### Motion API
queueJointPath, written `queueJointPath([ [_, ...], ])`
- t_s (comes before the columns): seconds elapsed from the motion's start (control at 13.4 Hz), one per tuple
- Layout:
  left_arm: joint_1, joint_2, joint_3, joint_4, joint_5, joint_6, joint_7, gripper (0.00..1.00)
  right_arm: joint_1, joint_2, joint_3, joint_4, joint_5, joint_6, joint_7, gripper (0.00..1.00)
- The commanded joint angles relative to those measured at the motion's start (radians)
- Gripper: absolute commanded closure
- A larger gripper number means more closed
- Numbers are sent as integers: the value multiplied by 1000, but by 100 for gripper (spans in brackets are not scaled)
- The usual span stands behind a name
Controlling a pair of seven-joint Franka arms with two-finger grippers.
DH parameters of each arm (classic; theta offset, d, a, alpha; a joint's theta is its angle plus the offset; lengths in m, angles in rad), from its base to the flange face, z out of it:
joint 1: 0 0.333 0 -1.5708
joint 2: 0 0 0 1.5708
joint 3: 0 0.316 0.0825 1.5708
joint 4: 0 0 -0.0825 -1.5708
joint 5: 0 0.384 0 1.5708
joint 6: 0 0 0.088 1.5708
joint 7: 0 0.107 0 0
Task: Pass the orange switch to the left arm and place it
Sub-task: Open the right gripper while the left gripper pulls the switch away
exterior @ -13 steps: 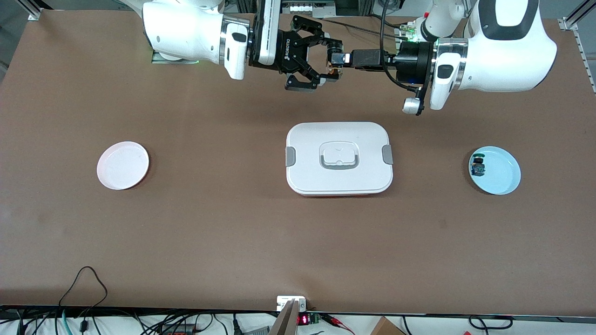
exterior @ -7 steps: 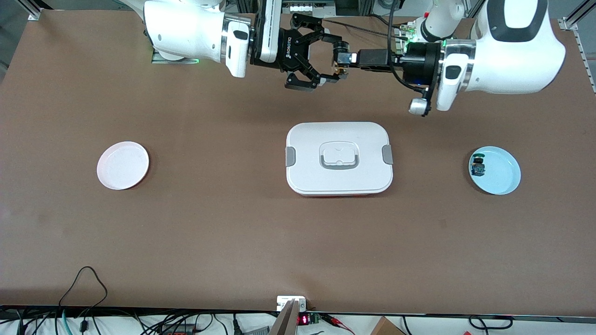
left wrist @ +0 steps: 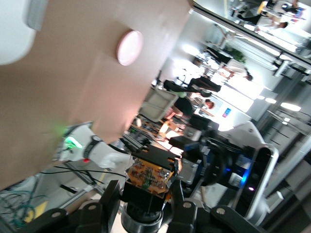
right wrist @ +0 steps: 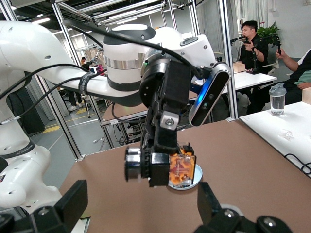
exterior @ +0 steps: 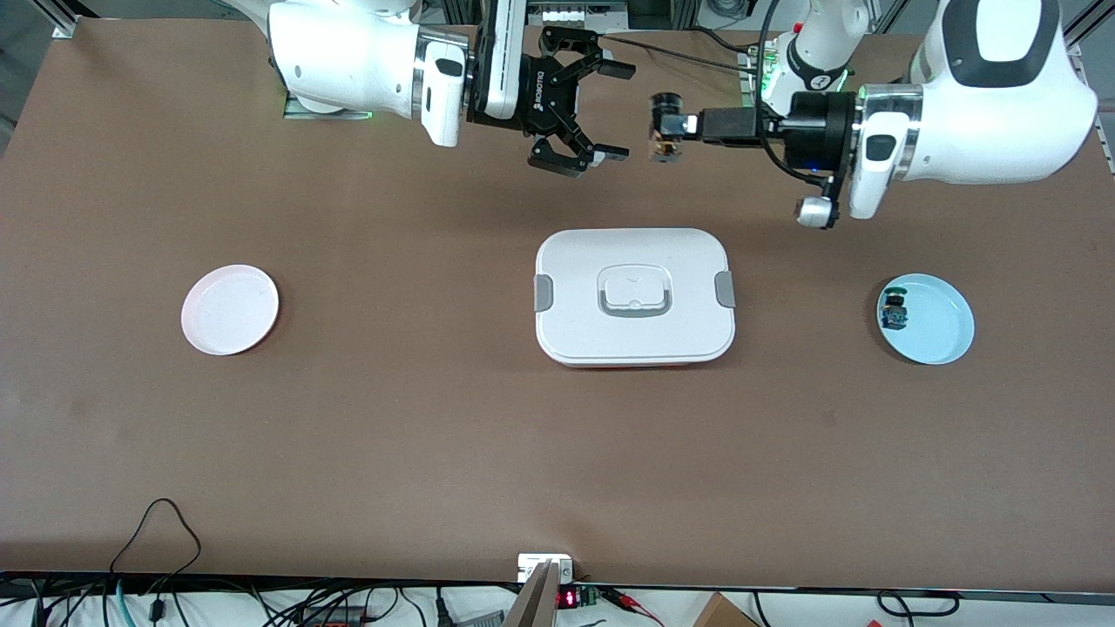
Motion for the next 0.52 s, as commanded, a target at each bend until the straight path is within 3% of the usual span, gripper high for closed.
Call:
queueJointPath([
  [0.0,119,23,-1,8,145,-106,78,100,-5,-19,-1,-22,21,5,-16,0],
  [0.22,225,43,-4,10,416,-144,113,100,-42,-42,-6,-39,20,-10,42,0],
  [0.45,268,56,-2,8,711,-138,213,100,-91,-67,-9,-85,10,-73,39,0],
])
